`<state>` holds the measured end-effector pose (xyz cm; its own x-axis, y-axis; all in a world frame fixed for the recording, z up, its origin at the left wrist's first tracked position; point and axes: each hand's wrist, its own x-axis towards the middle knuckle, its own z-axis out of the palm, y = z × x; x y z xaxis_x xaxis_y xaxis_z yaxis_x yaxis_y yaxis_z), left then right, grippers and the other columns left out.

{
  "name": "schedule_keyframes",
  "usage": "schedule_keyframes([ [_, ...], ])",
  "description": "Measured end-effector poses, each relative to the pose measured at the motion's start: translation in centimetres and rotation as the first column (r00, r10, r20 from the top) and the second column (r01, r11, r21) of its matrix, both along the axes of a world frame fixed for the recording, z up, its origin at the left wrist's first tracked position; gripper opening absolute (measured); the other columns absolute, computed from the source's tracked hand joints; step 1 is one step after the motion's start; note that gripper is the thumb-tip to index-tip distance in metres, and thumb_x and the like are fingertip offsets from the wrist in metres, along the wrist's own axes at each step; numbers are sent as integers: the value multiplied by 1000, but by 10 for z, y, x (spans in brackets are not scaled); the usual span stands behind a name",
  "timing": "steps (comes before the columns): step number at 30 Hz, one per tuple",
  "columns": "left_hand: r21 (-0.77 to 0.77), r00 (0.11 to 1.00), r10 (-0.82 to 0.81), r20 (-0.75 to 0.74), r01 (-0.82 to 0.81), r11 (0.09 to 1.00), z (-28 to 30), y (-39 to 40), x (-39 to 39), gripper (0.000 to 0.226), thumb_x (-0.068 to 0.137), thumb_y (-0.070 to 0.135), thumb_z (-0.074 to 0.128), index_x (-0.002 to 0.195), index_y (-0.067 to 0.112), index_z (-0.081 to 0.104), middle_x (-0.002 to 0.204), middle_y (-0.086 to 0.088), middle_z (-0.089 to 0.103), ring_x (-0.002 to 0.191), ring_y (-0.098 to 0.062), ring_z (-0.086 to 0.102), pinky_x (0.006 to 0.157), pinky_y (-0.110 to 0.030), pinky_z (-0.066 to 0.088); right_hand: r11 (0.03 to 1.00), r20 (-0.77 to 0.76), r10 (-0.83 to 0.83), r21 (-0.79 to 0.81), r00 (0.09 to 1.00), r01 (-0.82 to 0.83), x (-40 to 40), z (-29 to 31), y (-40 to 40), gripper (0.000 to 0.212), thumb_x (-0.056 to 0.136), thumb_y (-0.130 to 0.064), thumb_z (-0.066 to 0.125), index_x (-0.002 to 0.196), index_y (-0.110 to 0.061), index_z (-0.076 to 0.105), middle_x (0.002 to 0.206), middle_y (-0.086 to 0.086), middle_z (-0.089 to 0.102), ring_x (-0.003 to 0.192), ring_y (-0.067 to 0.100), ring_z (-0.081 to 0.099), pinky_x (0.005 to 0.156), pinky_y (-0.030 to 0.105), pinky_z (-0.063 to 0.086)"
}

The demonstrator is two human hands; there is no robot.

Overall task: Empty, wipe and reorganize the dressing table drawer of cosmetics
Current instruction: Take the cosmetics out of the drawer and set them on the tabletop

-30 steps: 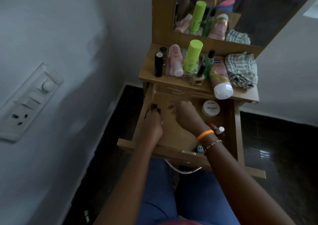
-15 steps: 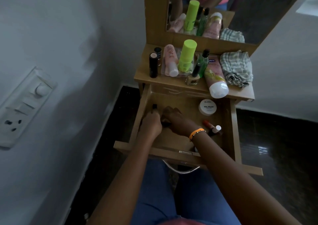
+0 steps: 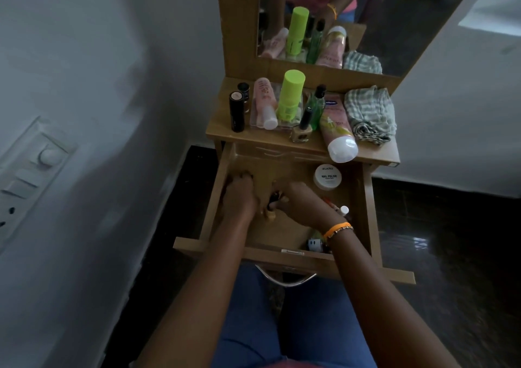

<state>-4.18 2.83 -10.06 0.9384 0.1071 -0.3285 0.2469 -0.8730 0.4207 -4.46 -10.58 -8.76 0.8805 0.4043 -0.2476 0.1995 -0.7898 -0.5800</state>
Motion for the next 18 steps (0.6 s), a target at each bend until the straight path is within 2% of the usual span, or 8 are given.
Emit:
schedule_keyframes([
  [3,-57,1000,18,-22,-19,998,3,-2,1,23,94,18,50,114,6,54,120,-15,57,108,-31,58,81,-34,45,995,48,-56,86,997,52,-5,25,-12,17,86,-19,62,102,-14,59,99,3,64,90,20,61,75,30,48],
  [6,-203,999,35,-32,-40,978,9,-6,-4,17,95,25,49,96,10,58,95,-7,63,92,-25,61,69,-28,43,937,97,-174,322,980,135,-10,61,-28,8,88,-15,59,95,-16,56,85,-8,59,78,3,57,68,16,45],
  [8,-339,998,53,18,-44,940,15,-15,-12,15,91,23,57,77,19,52,74,4,55,74,-16,57,56,-23,37,818,73,-266,545,961,185,-12,87,-41,4,91,-10,53,95,-11,55,82,-7,57,73,3,56,65,14,46],
  [10,-445,995,75,72,-36,895,22,-27,-17,26,86,22,64,70,27,44,70,9,51,68,-12,54,55,-23,39,658,79,-398,719,914,225,-10,107,-55,7,93,-9,49,97,-6,54,85,-2,59,78,8,58,68,18,49],
  [13,-558,987,111,120,-25,829,40,-35,-21,25,85,26,65,73,30,44,73,9,51,64,-8,51,59,-27,44,506,150,-611,829,777,238,12,124,-69,8,94,-12,47,94,-12,55,88,-1,63,84,11,62,76,25,53],
  [15,-596,982,130,136,-24,803,53,-35,-24,15,88,29,61,80,26,49,78,8,53,66,-5,51,58,-24,43,448,146,-690,855,709,261,38,131,-74,8,94,-13,47,93,-12,55,87,2,64,83,13,64,77,27,55],
  [16,-603,979,146,144,-30,797,60,-34,-25,12,89,30,60,85,23,51,80,8,53,67,-4,51,57,-22,42,445,148,-707,853,691,272,52,132,-76,8,93,-14,48,93,-11,55,88,4,64,83,15,65,77,30,56],
  [18,-630,968,188,164,-44,775,72,-33,-26,13,91,29,57,90,17,52,78,10,51,66,0,49,56,-19,40,502,172,-705,806,688,313,82,132,-75,7,92,-14,50,91,-12,57,87,5,65,81,18,65,75,34,56],
])
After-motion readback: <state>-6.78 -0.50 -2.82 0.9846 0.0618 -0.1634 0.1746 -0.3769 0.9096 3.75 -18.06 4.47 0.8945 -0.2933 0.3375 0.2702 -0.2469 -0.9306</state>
